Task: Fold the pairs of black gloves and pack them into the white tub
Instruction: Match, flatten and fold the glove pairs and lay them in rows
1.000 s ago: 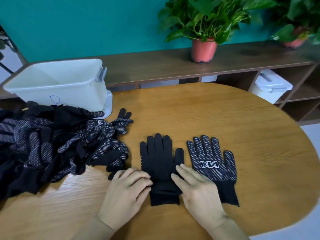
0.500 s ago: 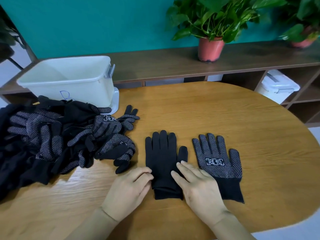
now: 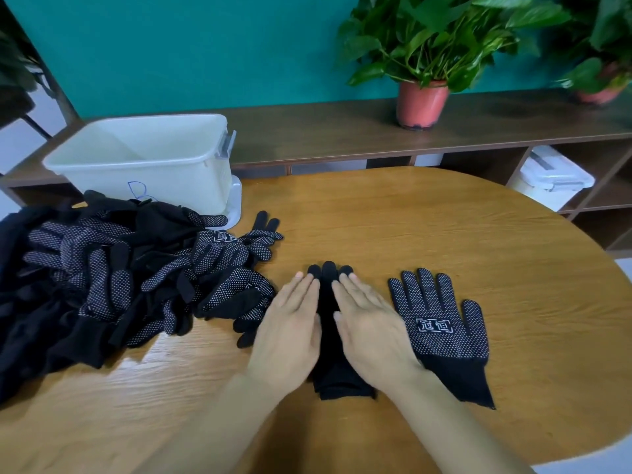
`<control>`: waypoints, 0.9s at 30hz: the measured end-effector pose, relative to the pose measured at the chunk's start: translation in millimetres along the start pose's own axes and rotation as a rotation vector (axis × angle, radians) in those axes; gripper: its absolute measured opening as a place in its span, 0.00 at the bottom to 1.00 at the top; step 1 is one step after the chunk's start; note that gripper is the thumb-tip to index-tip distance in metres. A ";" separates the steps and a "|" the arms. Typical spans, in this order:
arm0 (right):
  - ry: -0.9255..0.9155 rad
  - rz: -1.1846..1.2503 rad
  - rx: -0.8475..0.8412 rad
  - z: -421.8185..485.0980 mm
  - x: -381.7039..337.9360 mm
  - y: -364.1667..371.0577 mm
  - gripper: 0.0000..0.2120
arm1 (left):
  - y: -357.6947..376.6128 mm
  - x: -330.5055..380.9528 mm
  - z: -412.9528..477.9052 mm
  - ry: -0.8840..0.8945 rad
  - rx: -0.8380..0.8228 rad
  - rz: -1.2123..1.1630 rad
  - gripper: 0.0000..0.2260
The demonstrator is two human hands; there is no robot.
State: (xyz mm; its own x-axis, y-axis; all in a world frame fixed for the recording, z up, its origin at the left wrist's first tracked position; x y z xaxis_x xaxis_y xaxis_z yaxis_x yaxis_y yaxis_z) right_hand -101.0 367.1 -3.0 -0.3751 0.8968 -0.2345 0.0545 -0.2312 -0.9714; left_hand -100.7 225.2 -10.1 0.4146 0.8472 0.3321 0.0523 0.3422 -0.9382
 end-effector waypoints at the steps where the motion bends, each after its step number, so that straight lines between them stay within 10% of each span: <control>1: 0.001 0.021 -0.109 7.9 0.1 4.2 0.32 | 8.0 1.9 5.8 -0.028 -0.078 0.041 0.25; 7: -0.042 -0.178 -0.462 16.6 24.8 17.1 0.36 | 32.3 -18.5 3.9 -0.012 -0.246 0.325 0.35; 27: -0.131 -0.205 -0.282 -44.2 39.8 14.7 0.33 | 24.8 -3.5 -60.2 0.160 -0.259 0.399 0.39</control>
State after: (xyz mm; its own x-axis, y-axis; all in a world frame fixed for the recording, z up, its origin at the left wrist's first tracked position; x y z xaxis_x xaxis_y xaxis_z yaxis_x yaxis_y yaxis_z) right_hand -74.3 416.1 -28.3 -0.5192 0.8535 -0.0452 0.2122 0.0775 -0.9742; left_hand -46.2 206.3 -40.3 0.5810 0.8119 -0.0576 0.0767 -0.1251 -0.9892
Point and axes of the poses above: each hand's wrist, its own z-axis towards the middle knuckle, its own y-axis out of the palm, x = y × z, the point moved 3 cm from there along z, towards the middle knuckle, and after that the axes turned 15 degrees about -x, right-handed, at the moved point
